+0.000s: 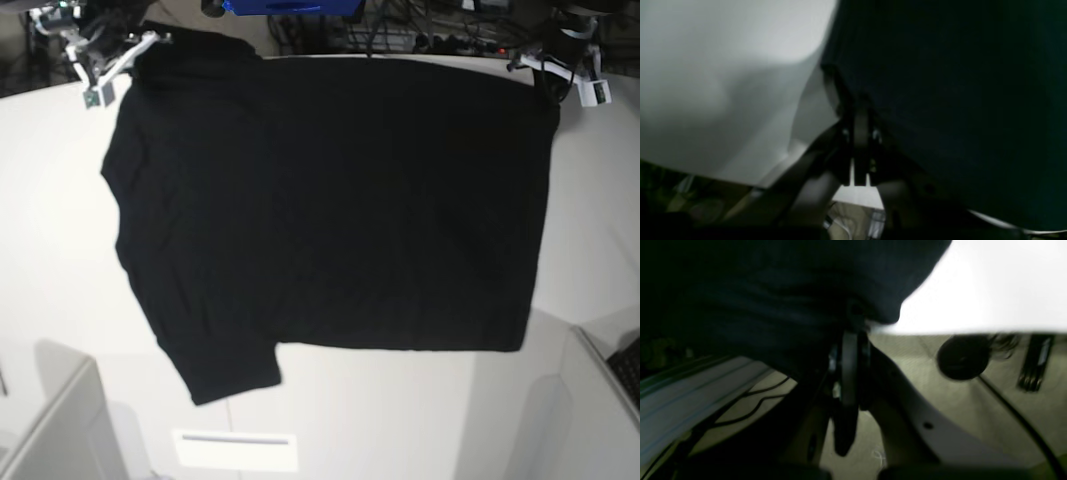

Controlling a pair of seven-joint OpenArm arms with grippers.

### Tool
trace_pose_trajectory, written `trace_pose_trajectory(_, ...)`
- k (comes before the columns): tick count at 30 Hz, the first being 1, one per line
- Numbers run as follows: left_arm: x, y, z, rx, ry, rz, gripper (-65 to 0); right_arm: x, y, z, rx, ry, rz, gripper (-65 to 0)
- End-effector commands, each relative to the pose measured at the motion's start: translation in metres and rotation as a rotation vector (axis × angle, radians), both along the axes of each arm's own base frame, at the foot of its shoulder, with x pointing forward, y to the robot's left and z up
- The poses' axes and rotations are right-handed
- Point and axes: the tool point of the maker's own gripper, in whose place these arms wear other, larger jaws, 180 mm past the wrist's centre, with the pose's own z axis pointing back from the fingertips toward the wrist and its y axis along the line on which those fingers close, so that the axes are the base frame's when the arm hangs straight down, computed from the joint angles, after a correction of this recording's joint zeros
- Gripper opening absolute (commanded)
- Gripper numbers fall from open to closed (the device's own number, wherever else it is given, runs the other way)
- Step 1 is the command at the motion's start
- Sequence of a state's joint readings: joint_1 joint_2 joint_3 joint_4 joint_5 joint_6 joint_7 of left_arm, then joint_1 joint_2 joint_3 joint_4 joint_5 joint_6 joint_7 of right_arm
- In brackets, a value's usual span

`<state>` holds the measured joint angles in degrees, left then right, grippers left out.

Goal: Fold the T-shirt properly
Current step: 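Lift the collar edge and fold it toward the hem with both grippers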

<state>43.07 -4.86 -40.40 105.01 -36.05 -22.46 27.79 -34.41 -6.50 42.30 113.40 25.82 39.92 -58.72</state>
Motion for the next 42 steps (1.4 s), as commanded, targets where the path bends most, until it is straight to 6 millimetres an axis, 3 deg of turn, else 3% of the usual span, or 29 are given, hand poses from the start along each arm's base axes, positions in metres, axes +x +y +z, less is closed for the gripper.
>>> trace_pose_trajectory(1, 0.005, 0.001, 0.012, 0.019, -0.033, -0.014, -65.0, 0.005, -0.003, 0.007, -0.018, -0.016, 0.009, -65.0)
trace_pose_trajectory(9, 0.023, -0.011, 0.023, 0.014, -0.023, -0.062, -65.0, 0.024, -0.004, 0.011, -0.027, -0.02, 0.03, -65.0)
trace_pose_trajectory(19, 0.05, -0.021, 0.032, -0.015, -0.059, -0.063, -65.0, 0.07, -0.012, 0.024, -0.055, -0.039, 0.05, -65.0)
trace_pose_trajectory(29, 0.053, 0.0, 0.06, -0.079, -0.192, 0.045, -65.0, 0.1, -0.016, 0.038, -0.073, -0.078, 0.063, -65.0)
trace_pose_trajectory(36, 0.056, -0.001, 0.061, -0.094, -0.2, 0.057, -65.0, 0.124, -0.017, 0.051, -0.077, -0.12, 0.066, -65.0)
trace_pose_trajectory(42, 0.073, 0.006, 0.069, -0.103, -0.249, 0.104, -65.0, 0.149, -0.018, 0.062, -0.075, -0.177, 0.064, -65.0)
